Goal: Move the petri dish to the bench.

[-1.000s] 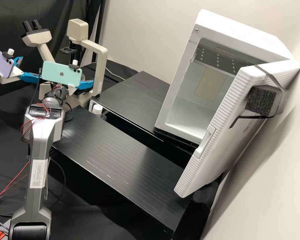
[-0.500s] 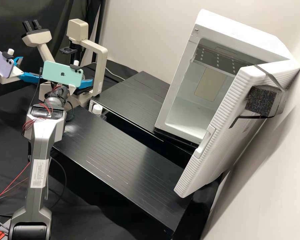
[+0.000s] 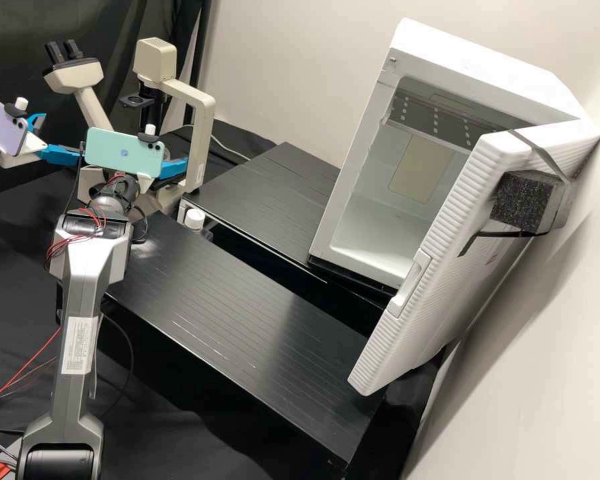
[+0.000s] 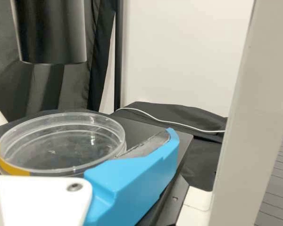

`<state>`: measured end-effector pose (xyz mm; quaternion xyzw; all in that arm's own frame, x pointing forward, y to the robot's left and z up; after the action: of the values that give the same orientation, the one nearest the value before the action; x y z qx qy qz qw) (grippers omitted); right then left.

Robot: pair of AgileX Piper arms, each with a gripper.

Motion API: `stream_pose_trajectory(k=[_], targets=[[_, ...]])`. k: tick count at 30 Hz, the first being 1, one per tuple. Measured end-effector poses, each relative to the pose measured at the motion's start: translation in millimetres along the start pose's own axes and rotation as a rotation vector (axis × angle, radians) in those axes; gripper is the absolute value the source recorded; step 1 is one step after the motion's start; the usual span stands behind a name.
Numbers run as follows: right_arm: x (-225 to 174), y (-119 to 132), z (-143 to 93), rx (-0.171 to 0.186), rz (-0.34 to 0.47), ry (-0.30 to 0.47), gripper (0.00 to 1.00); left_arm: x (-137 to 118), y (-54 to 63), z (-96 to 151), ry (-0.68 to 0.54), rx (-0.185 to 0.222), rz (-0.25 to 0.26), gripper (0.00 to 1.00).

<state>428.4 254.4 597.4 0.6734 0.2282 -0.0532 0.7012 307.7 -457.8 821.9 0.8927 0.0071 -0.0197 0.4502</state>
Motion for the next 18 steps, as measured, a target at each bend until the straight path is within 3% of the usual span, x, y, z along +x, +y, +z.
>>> stream_pose_trajectory(k=[8,9,18], targets=[[1.2,0.6,-1.0,0.001,0.004,0.004,1.00,0.0,0.0,0.0,0.000,0.000,0.000,1.00],[1.2,0.6,-1.0,0.001,0.004,0.004,0.00,0.0,0.0,0.0,0.000,0.000,0.000,1.00],[2.1,2.1,-3.4,0.004,0.002,0.009,0.00,0.0,0.0,0.0,0.000,0.000,0.000,1.00]])
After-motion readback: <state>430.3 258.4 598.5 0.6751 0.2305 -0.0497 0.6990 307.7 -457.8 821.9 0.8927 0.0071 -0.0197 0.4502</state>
